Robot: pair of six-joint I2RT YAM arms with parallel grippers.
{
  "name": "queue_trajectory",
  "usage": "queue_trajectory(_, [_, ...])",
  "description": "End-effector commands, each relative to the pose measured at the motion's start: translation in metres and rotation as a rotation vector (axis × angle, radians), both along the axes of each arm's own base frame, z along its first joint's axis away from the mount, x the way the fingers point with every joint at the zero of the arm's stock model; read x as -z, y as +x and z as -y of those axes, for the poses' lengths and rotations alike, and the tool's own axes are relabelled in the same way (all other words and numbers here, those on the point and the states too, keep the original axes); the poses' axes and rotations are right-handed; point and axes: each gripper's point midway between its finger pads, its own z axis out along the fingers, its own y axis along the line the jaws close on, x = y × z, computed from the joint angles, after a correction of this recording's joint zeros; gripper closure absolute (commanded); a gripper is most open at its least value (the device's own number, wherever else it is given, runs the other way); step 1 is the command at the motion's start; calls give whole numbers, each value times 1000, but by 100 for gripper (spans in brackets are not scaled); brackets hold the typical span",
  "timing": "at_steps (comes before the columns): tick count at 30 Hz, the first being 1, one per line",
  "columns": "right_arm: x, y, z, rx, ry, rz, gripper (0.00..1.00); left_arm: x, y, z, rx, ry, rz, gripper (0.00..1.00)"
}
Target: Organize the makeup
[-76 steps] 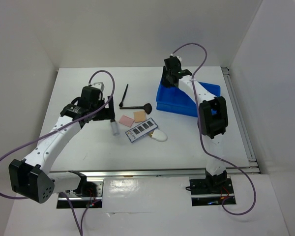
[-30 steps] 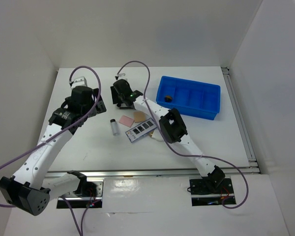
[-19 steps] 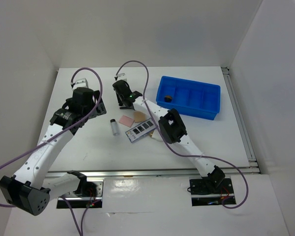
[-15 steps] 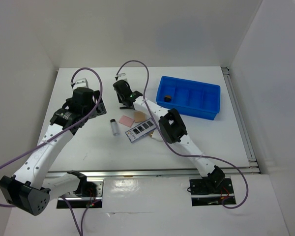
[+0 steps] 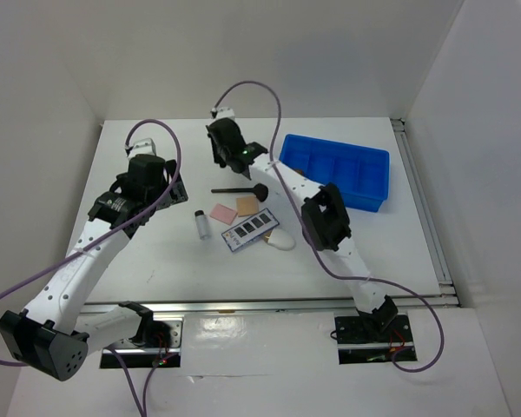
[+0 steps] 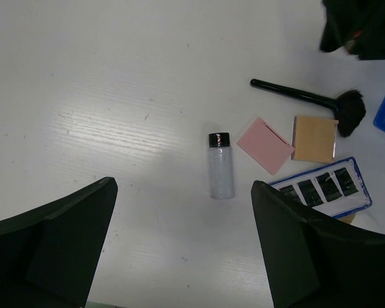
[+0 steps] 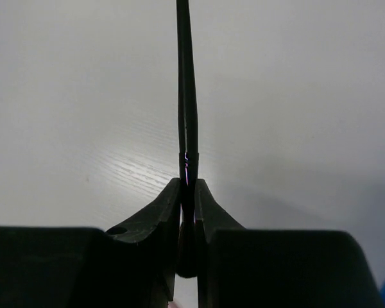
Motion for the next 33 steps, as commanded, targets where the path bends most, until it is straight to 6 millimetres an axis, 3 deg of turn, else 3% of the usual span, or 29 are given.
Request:
queue_trajectory(1, [-115, 19, 60, 132, 205, 95, 95, -9, 2, 3, 21, -8, 31, 0])
queue_trajectory(2, [-89, 14, 76, 159, 179, 45, 96, -9, 2, 3, 21, -8, 31, 0])
queue_trajectory(3, [-116, 7, 93, 177, 218, 75, 96, -8, 2, 6, 31, -16, 28, 0])
queue_trajectory(4, [-116, 8, 111, 207, 225, 76, 96, -10, 4, 6, 32, -20, 39, 0])
queue_trajectory(5, [-94, 1, 125, 232, 216, 41, 96, -8, 5, 9, 40, -27, 40, 0])
queue_trajectory(6, [-114, -4, 143, 274, 241, 67, 96, -8, 5, 9, 40, -27, 40, 0])
queue_trajectory(7, [-110, -2, 164, 326, 246, 48, 96, -8, 4, 11, 49, -35, 38, 0])
queue_trajectory(11, [-87, -15, 206, 444, 283, -21, 93, -3, 8, 17, 71, -49, 23, 0])
queue_trajectory(19, [-34, -3, 229, 479, 209, -126, 92, -5, 9, 21, 87, -64, 28, 0])
queue_trajectory(22, [-18, 4, 241, 514, 182, -148, 86, -3, 7, 19, 79, -55, 20, 0])
queue_trajectory(24, [-12, 6, 240, 510, 168, -154, 72, -3, 7, 19, 79, -55, 20, 0])
queue_trajectory(26, [-13, 12, 241, 513, 155, -139, 67, -3, 7, 19, 79, -55, 20, 0])
queue_trajectory(29, [-12, 17, 241, 510, 132, -133, 44, -4, 5, 18, 79, -52, 11, 0])
queue_trajectory(31, [-22, 20, 243, 512, 121, -117, 30, -4, 5, 18, 84, -45, 10, 0])
queue_trajectory(33, [-30, 20, 246, 517, 116, -99, 30, -4, 5, 18, 84, -45, 10, 0])
